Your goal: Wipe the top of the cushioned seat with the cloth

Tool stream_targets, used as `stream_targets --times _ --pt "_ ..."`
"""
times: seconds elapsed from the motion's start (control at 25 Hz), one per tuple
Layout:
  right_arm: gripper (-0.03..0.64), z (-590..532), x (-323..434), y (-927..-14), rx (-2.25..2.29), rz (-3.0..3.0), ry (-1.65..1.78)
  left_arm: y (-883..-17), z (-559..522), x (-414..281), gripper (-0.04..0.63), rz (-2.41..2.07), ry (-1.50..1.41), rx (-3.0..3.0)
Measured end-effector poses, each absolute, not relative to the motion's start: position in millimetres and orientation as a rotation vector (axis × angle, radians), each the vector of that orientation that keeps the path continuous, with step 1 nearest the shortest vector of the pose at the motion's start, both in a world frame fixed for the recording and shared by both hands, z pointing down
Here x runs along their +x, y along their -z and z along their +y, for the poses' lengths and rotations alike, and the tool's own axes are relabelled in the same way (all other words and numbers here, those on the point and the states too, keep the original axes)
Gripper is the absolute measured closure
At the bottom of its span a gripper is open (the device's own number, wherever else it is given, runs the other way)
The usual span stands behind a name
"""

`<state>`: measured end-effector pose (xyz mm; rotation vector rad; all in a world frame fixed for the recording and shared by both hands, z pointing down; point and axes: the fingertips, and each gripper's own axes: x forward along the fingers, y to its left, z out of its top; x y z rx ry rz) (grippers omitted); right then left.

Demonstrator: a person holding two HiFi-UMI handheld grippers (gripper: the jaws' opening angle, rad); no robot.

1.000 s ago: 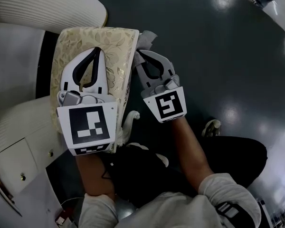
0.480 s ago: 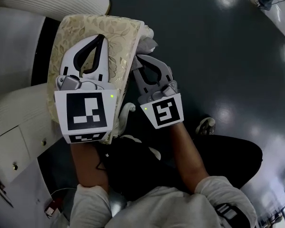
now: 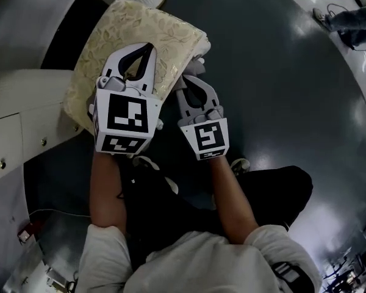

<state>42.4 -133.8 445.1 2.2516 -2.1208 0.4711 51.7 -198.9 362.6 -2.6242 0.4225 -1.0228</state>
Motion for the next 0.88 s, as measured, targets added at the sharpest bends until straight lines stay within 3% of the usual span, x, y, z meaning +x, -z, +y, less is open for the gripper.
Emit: stream_targets --times 0.44,0.88 --pt "0.603 -125.8 19.3 -446.3 2.152 -2.223 -0.563 -341.5 -185.5 -40.4 0.581 0.854 1.121 -2.602" --pt "0.603 -111.0 -7.5 -443.1 2.016 -2.271 -0.513 -321.4 -149.3 -115.5 0.581 1.345 0.819 -2.629"
